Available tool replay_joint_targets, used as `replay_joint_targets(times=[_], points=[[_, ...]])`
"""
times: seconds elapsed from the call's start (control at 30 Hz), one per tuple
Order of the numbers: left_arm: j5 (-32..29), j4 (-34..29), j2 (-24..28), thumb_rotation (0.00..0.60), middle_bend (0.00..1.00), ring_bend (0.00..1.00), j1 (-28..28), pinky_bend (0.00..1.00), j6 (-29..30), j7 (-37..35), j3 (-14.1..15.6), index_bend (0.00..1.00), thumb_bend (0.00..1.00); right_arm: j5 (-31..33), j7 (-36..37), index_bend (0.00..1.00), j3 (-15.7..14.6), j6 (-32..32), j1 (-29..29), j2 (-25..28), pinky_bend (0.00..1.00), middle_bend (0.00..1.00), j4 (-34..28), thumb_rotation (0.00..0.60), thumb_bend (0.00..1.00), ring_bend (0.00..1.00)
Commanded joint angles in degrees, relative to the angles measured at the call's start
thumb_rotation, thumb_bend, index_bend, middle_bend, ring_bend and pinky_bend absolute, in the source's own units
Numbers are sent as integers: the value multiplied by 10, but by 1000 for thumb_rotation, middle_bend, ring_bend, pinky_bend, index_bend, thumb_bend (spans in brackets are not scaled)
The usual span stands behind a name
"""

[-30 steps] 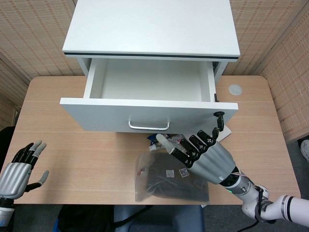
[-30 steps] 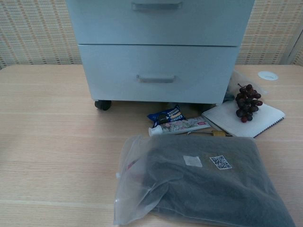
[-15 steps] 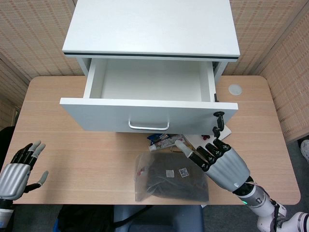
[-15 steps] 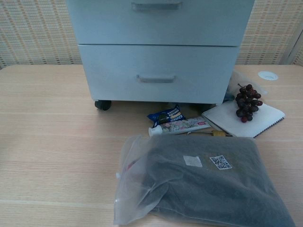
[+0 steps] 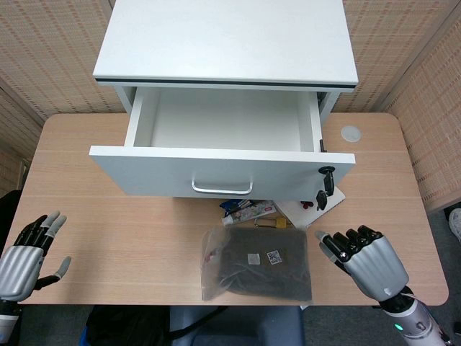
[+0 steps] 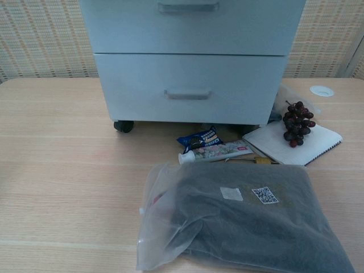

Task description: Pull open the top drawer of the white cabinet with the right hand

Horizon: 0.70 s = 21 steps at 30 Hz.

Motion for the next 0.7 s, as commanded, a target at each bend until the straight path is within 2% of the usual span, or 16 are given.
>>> replay_joint_targets(times=[0.03, 0.17, 0.3, 0.47, 0.63, 0.7], points=[[1, 3, -1, 600, 0, 29, 2, 114, 3, 1, 0, 57, 376, 35, 11, 516, -16, 9, -32, 5, 1000, 854, 23, 600, 293, 869], [2, 8, -6, 600, 0, 29, 5, 114, 9, 8, 0, 57, 376, 94, 32, 516, -27, 6, -67, 3, 975, 812, 45, 600, 303, 819], [3, 14, -13, 600, 0, 29, 9, 114, 17, 14, -1, 57, 376, 146, 60, 516, -37, -7, -94, 5, 864, 755, 63, 600, 314, 751], [3, 21, -22, 600, 0, 29, 14, 115, 22, 22, 0, 57, 376, 205, 99, 504, -46, -42, -114, 16, 689, 620, 73, 600, 322, 592], [-2, 29, -33, 600, 0, 29, 21, 114, 27, 28, 3, 57, 375, 245, 160, 361, -63, -92, -125, 29, 464, 450, 91, 600, 325, 401], [-2, 31, -35, 600, 0, 29, 24, 114, 29, 31, 3, 57, 376, 255, 178, 323, -63, -100, -130, 27, 426, 408, 104, 600, 325, 367]])
